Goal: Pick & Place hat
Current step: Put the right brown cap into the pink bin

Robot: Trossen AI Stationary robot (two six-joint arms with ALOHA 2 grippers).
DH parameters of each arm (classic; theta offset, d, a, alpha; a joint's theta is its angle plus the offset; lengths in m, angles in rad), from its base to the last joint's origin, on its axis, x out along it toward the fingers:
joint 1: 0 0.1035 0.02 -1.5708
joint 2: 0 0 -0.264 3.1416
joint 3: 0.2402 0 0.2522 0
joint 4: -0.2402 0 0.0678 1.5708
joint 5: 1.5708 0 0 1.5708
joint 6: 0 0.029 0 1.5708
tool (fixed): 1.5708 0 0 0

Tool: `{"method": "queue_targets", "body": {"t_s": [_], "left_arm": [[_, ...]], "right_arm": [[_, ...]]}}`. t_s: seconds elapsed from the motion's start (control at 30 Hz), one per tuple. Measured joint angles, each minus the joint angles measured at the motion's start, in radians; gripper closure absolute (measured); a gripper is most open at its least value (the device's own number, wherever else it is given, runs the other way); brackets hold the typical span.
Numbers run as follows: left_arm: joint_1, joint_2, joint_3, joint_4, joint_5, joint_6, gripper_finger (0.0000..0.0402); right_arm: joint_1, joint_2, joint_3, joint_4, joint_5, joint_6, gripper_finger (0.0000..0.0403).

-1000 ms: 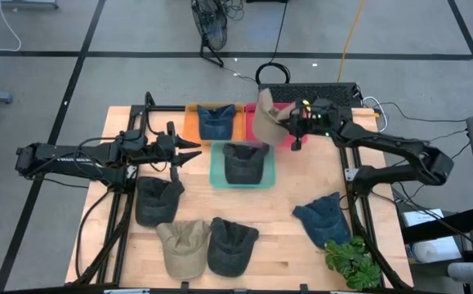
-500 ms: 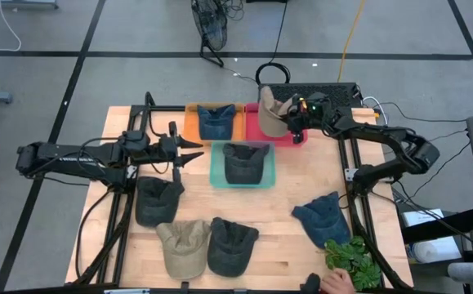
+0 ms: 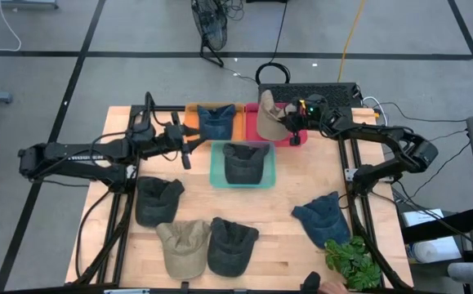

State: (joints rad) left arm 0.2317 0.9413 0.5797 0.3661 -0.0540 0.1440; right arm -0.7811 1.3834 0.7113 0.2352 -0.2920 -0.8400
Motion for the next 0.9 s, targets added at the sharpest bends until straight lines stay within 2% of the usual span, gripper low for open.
{"method": "queue_targets", "body": {"t_s": [0.13,0.37,0.7,0.8,0.9], "left_arm": [[0.029,0.0,0.0,-0.002,0.0,-0.025,0.0291],[0.043,0.0,0.0,-0.002,0.0,-0.042,0.0291],[0.043,0.0,0.0,-0.002,0.0,-0.054,0.0291],[0.043,0.0,0.0,-0.002,0.0,-0.057,0.0291],[0.043,0.0,0.0,-0.002,0.0,-0.057,0.0291]], "right_arm": [[0.0,0.0,0.0,0.0,0.0,0.032,0.0403],[0.0,0.0,0.0,0.0,0.001,-0.052,0.0388],[0.0,0.0,0.0,0.017,0.007,-0.059,0.0301],[0.0,0.0,0.0,0.088,0.033,0.05,0.0284],[-0.001,0.0,0.0,0.212,0.031,0.324,0.0281]]}}
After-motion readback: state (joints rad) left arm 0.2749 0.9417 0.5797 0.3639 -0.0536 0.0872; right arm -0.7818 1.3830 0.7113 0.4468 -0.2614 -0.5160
